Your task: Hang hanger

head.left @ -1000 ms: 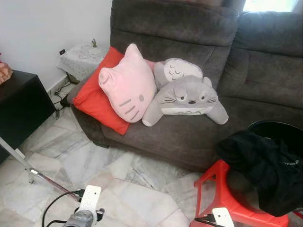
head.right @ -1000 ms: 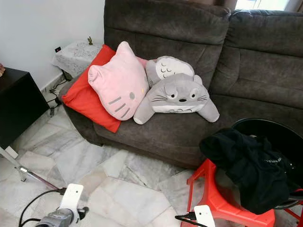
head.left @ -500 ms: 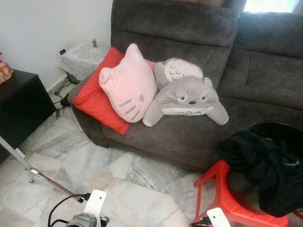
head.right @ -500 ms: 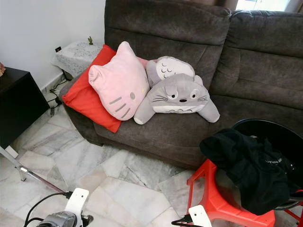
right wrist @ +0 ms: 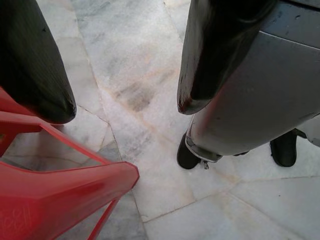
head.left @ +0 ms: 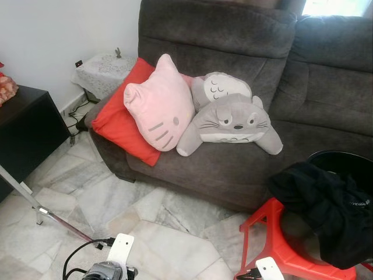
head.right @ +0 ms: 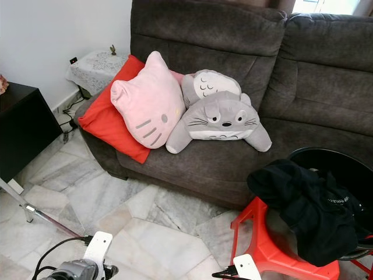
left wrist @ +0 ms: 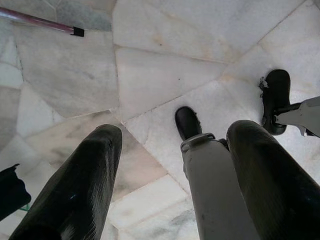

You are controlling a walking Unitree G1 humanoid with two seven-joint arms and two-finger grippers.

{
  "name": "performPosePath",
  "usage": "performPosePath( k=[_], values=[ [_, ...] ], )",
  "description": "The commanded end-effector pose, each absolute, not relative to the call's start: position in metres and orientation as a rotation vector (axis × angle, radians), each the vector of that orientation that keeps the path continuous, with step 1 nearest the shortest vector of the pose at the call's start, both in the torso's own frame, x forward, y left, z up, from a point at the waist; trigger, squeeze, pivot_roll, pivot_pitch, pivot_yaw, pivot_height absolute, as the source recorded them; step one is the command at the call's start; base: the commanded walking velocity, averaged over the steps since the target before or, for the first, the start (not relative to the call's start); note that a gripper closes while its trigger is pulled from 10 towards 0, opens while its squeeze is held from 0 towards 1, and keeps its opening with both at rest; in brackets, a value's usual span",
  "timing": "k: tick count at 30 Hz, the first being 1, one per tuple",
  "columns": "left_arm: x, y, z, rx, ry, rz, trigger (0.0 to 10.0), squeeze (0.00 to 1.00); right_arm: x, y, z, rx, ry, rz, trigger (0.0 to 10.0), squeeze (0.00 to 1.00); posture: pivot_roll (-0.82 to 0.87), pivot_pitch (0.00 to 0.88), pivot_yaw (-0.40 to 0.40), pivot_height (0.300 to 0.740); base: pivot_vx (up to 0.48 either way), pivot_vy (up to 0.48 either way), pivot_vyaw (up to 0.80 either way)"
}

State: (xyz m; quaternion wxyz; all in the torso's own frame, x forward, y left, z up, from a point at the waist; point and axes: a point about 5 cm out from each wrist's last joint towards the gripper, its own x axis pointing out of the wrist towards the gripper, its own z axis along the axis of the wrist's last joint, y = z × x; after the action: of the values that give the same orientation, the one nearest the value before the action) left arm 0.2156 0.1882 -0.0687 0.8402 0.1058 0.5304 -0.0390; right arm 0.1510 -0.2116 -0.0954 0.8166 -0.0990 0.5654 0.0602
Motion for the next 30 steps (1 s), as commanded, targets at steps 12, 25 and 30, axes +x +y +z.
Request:
performPosePath(
  k=[12,25,30],
  values=[
    [0.2139,0.1914,-0.0692,0.222,1.122,-0.084,10.0,0.0,0.1539,-0.2139,-0.0939,-0.207,1.19,0.11,10.0,0.0,-0.08,0.0,-0.057,0.74,0.0,0.0,0.0],
    [0.2145,0.1922,-0.0688,0.238,1.112,-0.086,10.0,0.0,0.1525,-0.2148,-0.0943,-0.204,1.194,0.098,10.0,0.0,-0.09,0.0,-0.051,0.74,0.0,0.0,-0.36],
    [0.215,0.1925,-0.0685,0.262,1.108,-0.098,10.0,0.0,0.1521,-0.2146,-0.0945,-0.204,1.196,0.101,10.0,0.0,-0.09,0.0,-0.05,0.74,0.0,0.0,-0.7]
  ],
)
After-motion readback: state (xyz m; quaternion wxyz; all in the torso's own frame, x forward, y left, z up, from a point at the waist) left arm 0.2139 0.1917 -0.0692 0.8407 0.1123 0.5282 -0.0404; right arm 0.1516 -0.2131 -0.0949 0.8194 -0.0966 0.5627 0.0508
